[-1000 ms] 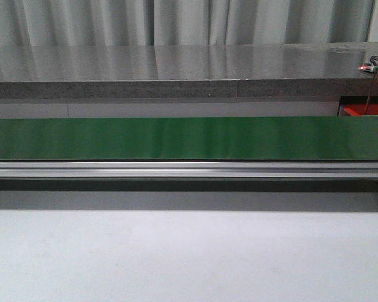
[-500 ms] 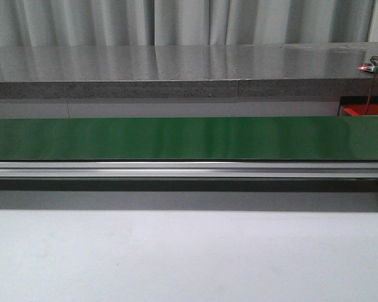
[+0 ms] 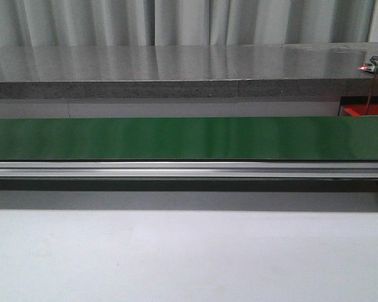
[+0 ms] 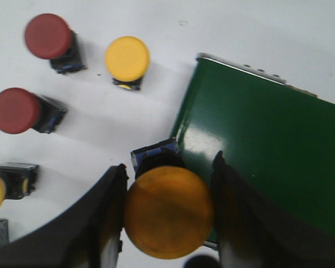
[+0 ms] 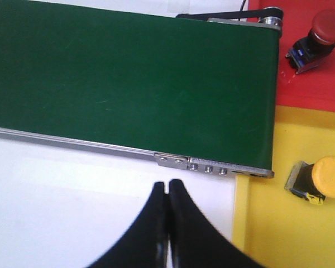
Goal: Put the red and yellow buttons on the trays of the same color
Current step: 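Set the yellow button on the near end of the belt, open left gripper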
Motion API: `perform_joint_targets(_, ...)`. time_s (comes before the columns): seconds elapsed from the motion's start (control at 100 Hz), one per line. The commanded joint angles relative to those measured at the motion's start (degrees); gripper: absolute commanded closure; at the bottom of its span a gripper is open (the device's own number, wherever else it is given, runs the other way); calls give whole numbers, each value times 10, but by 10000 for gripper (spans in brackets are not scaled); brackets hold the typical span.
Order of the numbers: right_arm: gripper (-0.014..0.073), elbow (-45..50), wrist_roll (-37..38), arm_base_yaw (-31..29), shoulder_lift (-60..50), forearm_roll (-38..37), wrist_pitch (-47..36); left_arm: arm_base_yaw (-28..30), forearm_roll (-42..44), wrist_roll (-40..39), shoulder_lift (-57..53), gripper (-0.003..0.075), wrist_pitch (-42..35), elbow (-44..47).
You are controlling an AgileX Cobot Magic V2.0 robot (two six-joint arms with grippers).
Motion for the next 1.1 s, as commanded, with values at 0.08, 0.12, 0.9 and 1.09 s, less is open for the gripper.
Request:
perform_joint_targets(0.08, 666, -14, -4, -1, -12, 1, -31, -45, -8, 5, -28, 561, -15, -19)
perform_joint_targets(0.12, 666, -14, -4, -1, -12, 1, -31, -49, -8, 5, -24, 561, -14, -19)
perform_joint_targets(0.9, 666, -14, -4, -1, -12, 1, -31, -74, -29, 35, 39, 272, 10, -25)
perform_joint_targets(1.09, 666, -14, -4, -1, -12, 1, -31, -74, -30, 35, 38, 173, 29, -52)
